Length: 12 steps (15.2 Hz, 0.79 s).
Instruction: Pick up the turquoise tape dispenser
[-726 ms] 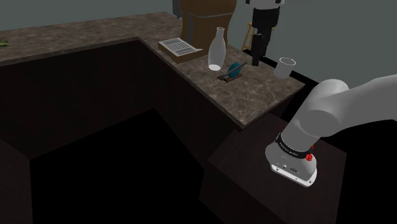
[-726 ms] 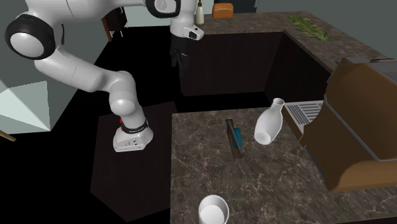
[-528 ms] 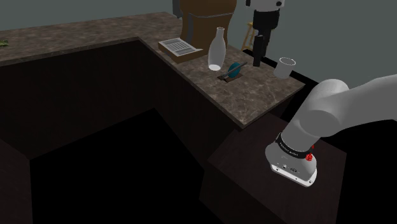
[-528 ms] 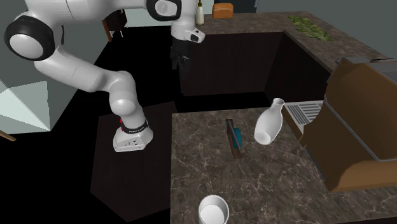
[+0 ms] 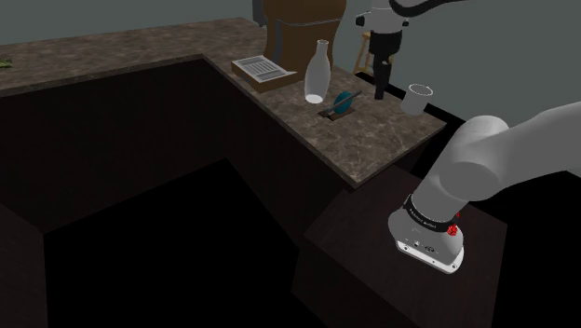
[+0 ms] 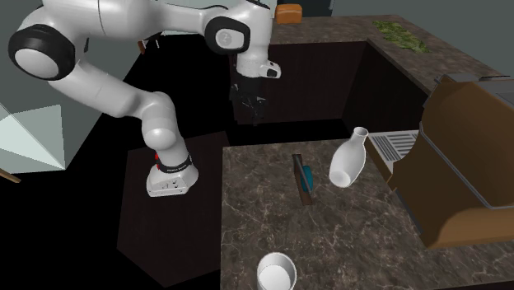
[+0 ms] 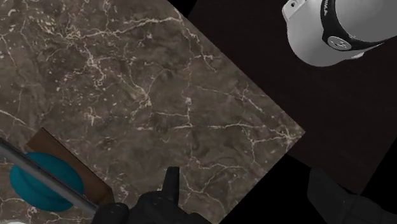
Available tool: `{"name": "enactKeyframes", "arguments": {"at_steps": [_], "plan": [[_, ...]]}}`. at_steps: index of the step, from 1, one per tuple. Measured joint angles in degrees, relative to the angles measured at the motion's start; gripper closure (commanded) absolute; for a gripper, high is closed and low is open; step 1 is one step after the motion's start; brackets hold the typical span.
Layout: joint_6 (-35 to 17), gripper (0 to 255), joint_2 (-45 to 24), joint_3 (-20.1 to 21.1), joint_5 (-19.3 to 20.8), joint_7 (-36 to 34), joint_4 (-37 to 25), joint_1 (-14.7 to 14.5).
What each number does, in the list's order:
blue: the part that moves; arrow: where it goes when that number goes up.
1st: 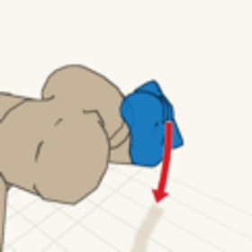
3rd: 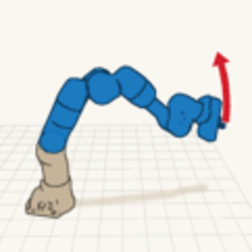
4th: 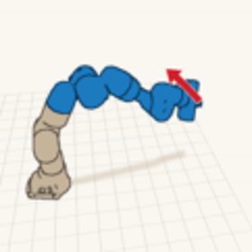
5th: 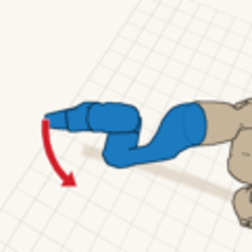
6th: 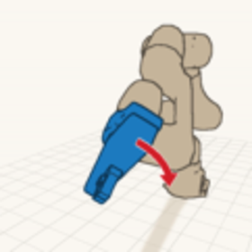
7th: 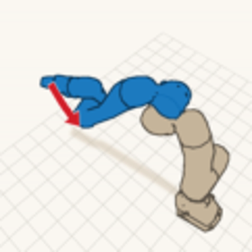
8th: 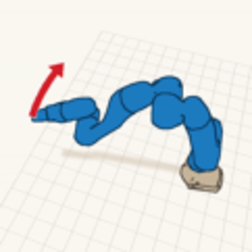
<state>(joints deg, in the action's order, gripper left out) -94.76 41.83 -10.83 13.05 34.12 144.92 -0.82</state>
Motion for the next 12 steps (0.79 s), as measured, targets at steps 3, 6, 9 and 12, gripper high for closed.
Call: {"name": "enactKeyframes", "arguments": {"at_steps": [3, 6, 9, 12], "plan": [[-5.5, 0, -3.59, -4.53, 3.73, 8.37, 0.52, -0.54], [-10.97, 0, -7.97, -8.53, 6.45, 16.2, 0.13, -1.53], [-16.29, 0, -13.71, -12.77, 8.17, 24.56, -2.05, -2.82], [-22.01, 0, -19.78, -16.65, 8.65, 32.84, -4.03, -4.39]]}}
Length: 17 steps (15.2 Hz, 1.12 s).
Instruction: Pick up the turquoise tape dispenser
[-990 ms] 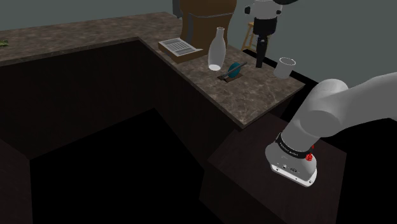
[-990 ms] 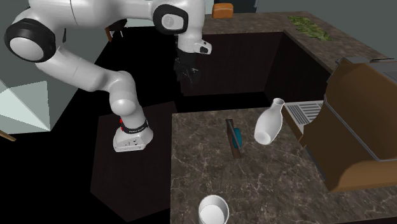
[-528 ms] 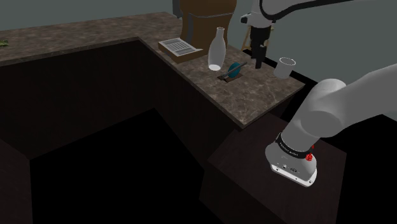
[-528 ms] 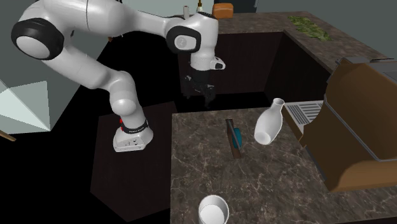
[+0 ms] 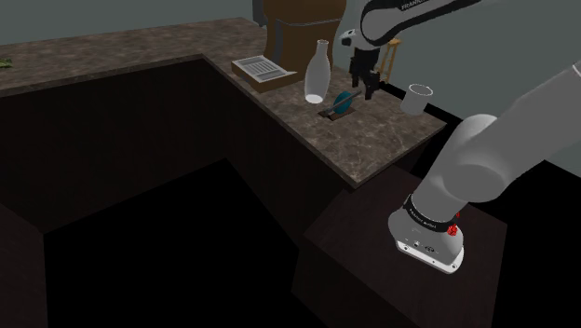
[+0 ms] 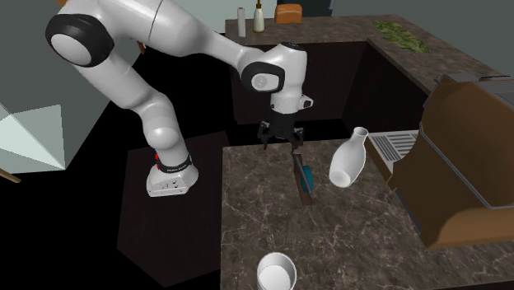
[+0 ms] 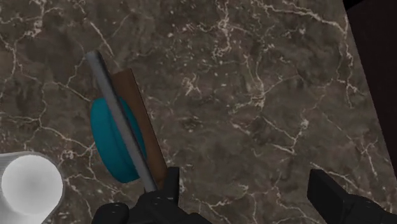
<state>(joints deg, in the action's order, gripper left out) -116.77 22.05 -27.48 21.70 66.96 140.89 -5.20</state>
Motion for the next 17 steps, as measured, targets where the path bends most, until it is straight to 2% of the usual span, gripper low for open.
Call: {"name": "enactKeyframes", "arguments": {"at_steps": [4, 8, 16, 17], "plan": [[-6.92, 0, -9.57, -4.54, -2.35, 12.08, -4.66, -2.59], [-13.41, 0, -19.6, -7.07, -7.84, 24.41, -9.25, -4.43], [-20.02, 0, -25.2, -7.36, -11.05, 28.23, -8.06, -4.2], [-20.31, 255, -25.49, -7.36, -11.23, 28.36, -8.02, -4.15]]}}
